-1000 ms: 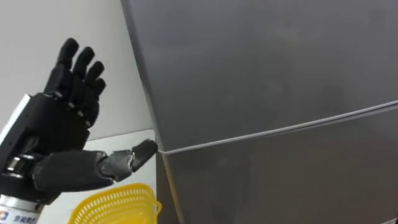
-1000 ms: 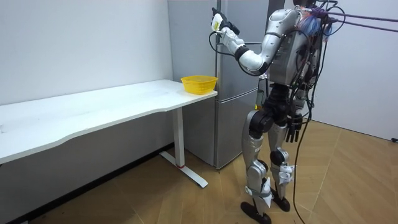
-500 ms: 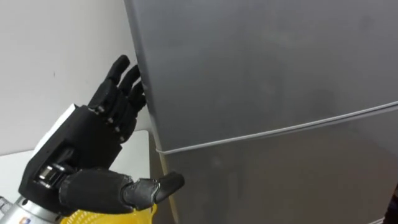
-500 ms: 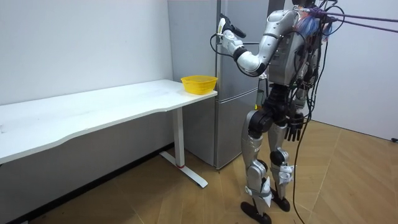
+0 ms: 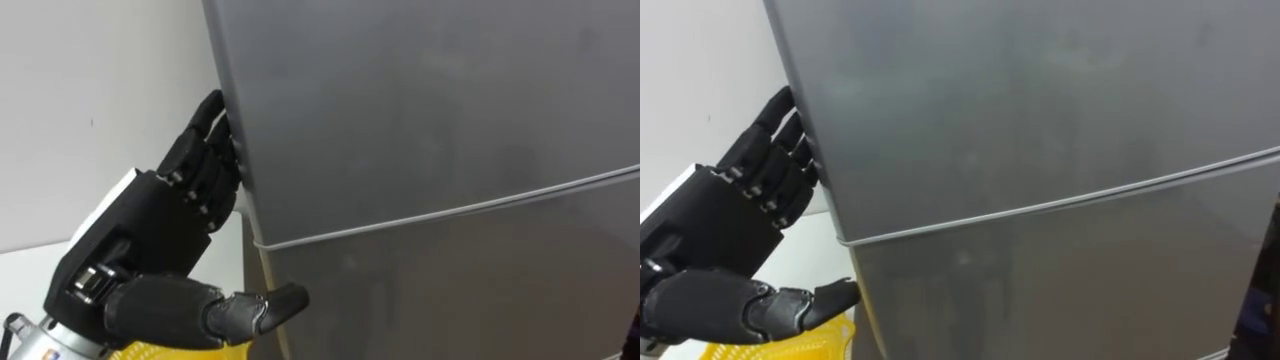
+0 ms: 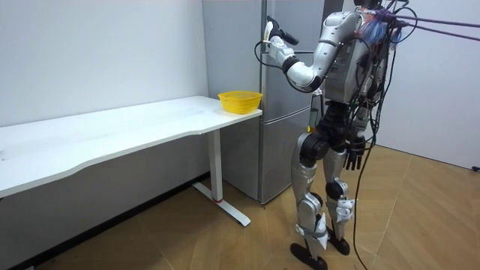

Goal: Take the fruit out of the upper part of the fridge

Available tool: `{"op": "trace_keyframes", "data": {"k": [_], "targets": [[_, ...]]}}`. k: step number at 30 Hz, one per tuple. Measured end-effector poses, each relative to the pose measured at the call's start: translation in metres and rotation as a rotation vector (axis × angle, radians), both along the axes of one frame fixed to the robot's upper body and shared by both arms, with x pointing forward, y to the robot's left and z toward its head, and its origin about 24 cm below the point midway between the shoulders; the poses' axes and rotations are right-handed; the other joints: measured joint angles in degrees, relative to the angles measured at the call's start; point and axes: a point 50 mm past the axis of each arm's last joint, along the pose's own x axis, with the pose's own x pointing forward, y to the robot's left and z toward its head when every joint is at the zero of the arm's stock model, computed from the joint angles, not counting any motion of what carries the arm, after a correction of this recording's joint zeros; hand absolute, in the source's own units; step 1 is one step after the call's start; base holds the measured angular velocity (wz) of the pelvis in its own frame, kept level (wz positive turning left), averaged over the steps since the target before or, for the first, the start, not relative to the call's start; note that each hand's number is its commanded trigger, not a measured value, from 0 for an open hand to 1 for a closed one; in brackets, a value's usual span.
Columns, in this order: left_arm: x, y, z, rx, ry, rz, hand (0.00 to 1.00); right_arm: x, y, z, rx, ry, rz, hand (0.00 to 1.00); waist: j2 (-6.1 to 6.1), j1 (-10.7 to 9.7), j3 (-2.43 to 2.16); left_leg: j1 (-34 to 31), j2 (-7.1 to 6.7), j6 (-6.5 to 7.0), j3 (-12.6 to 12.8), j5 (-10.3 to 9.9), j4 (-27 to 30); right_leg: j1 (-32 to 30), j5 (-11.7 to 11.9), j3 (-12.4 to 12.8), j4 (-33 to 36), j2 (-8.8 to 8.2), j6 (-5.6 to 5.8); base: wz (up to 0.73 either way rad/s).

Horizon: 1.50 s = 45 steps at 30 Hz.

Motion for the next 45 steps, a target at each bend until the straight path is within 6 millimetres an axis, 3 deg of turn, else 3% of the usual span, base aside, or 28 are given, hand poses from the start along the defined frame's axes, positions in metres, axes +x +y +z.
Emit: {"op": "trace_keyframes", "data": {"k": [16,27,32,34,36,37,38,39,45], "targets": [[0.003,0.007,0.004,-0.066,0.002,0.056,1.0,0.003,0.001,0.0,0.006,-0.003,0.017,0.0,-0.13,0.41,0.04,-0.66,-0.08,0.04,-0.04,0.01,0.13,-0.03,-0.1,-0.98,-0.08,-0.04,0.17,0.04],[0.001,-0.01,0.002,-0.098,-0.005,-0.105,1.0,0.004,0.0,0.0,0.002,-0.001,0.03,0.0,0.26,0.04,-0.16,-0.9,-0.08,0.17,-0.06,0.1,0.27,-0.66,-0.06,0.21,0.29,0.04,0.13,0.0],[-0.001,-0.016,0.002,-0.078,-0.019,-0.168,0.91,0.004,0.0,0.0,0.012,-0.001,0.037,0.0,0.34,-0.01,-0.09,-1.05,-0.03,0.24,-0.09,0.12,0.1,-0.77,-0.04,0.4,0.99,0.01,0.1,0.0],[-0.001,-0.017,0.003,-0.072,-0.025,-0.182,0.84,0.004,0.0,0.0,0.012,-0.001,0.037,0.0,0.33,-0.01,-0.08,-0.98,-0.03,0.27,-0.02,0.14,0.11,-0.76,-0.04,0.46,1.0,0.01,0.1,0.0],[-0.001,-0.019,0.003,-0.065,-0.028,-0.199,0.71,0.004,0.0,0.0,0.012,0.0,0.037,0.0,0.33,-0.06,-0.06,-0.83,-0.04,0.28,0.09,0.15,0.12,-0.86,-0.04,0.47,0.96,0.0,0.1,0.0],[-0.001,-0.02,0.003,-0.061,-0.03,-0.213,0.56,0.003,0.0,0.0,0.012,0.001,0.037,0.0,0.34,-0.09,-0.06,-0.76,-0.04,0.28,0.23,0.15,0.12,-0.84,-0.05,0.51,0.94,-0.01,0.1,0.0],[-0.002,-0.02,0.003,-0.058,-0.035,-0.221,0.53,0.003,-0.001,0.0,0.011,0.002,0.037,0.0,0.32,-0.08,-0.05,-0.75,-0.04,0.28,0.28,0.15,0.11,-0.83,-0.05,0.53,0.89,-0.01,0.1,0.0],[-0.002,-0.021,0.004,-0.056,-0.037,-0.225,0.0,0.003,-0.001,0.001,0.01,0.001,0.037,0.0,0.32,-0.07,-0.05,-0.75,-0.04,0.28,0.32,0.15,0.11,-0.83,-0.05,0.56,0.86,-0.01,0.1,0.0],[-0.003,-0.022,0.005,-0.042,-0.057,-0.258,0.0,0.004,-0.004,0.001,0.001,-0.001,0.039,0.0,0.32,0.15,-0.04,-0.2,-0.02,0.3,1.32,0.16,-0.09,-0.75,-0.04,1.35,0.57,0.0,0.16,-0.07]]}}
